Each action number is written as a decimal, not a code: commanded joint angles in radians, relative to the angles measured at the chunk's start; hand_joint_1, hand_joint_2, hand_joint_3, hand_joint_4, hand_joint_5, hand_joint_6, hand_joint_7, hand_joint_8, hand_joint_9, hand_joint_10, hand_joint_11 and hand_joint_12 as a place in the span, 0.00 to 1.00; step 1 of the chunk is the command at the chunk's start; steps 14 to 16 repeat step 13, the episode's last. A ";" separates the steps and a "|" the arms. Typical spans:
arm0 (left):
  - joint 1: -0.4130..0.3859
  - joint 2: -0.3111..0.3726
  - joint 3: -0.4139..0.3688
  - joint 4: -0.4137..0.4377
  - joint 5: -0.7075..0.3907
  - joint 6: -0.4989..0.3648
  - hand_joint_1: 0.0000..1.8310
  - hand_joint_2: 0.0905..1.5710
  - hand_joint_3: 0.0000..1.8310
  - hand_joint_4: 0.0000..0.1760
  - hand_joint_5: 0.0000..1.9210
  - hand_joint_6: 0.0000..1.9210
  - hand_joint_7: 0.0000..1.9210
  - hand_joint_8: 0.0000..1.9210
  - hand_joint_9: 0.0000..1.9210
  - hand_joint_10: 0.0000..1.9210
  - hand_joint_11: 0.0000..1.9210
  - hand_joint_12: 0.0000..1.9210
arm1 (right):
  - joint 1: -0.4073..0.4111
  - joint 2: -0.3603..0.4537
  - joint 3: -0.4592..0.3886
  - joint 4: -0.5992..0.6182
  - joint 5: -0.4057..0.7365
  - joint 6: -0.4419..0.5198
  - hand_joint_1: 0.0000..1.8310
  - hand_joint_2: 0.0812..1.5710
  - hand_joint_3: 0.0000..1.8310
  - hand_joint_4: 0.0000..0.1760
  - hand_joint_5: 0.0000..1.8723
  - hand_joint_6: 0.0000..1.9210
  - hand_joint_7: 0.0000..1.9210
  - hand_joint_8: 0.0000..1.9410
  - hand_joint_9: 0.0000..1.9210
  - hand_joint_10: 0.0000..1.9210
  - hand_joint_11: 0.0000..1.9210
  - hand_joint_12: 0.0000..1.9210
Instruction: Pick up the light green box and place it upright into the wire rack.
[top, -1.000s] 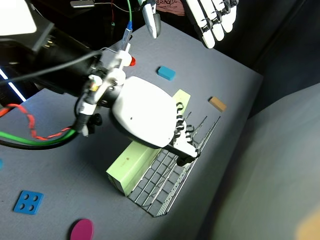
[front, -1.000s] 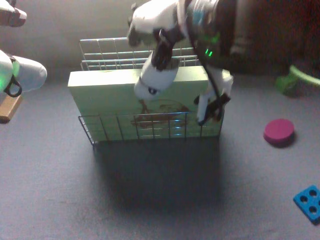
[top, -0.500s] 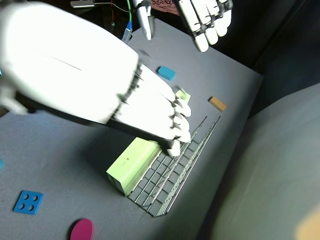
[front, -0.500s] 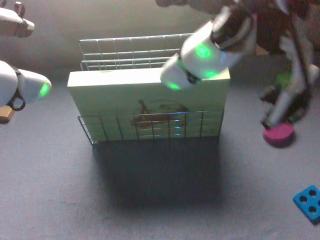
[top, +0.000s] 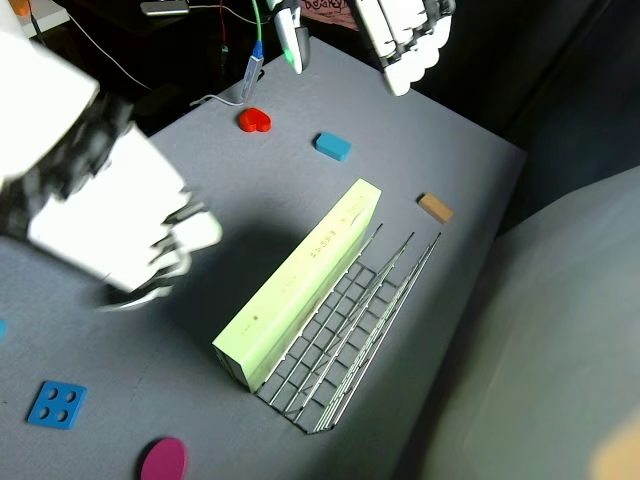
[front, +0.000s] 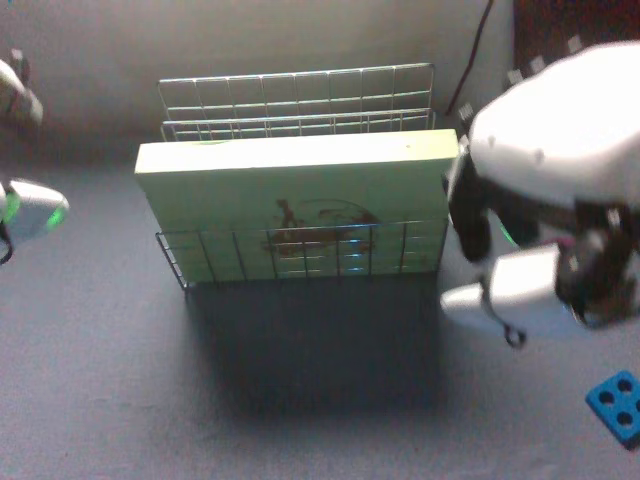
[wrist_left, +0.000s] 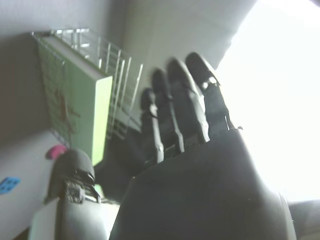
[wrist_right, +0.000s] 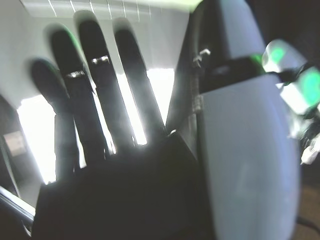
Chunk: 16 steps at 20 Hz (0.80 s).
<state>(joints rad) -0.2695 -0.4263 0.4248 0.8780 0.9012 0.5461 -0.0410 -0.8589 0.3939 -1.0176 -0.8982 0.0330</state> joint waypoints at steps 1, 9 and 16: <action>-0.013 0.000 0.000 0.064 -0.056 0.021 0.30 0.75 0.00 0.00 0.43 0.21 0.42 0.36 0.35 0.75 0.41 0.80 | -0.004 0.005 -0.009 -0.094 0.062 0.014 0.38 0.71 0.00 0.00 0.35 0.94 0.39 0.96 0.50 0.99 0.59 1.00; -0.017 0.000 0.000 0.055 -0.051 0.028 0.34 0.82 0.00 0.95 0.71 1.00 0.75 1.00 0.79 1.00 0.84 1.00 | -0.094 0.013 -0.007 -0.189 0.098 0.082 0.33 0.86 0.00 0.47 0.69 1.00 0.77 1.00 0.87 1.00 0.96 1.00; -0.018 0.000 0.001 0.055 -0.048 0.024 0.36 0.84 0.00 1.00 0.69 1.00 0.75 1.00 0.78 1.00 0.85 1.00 | -0.097 0.011 -0.007 -0.230 0.111 0.107 0.35 0.88 0.00 1.00 0.69 1.00 0.77 1.00 0.87 1.00 0.95 1.00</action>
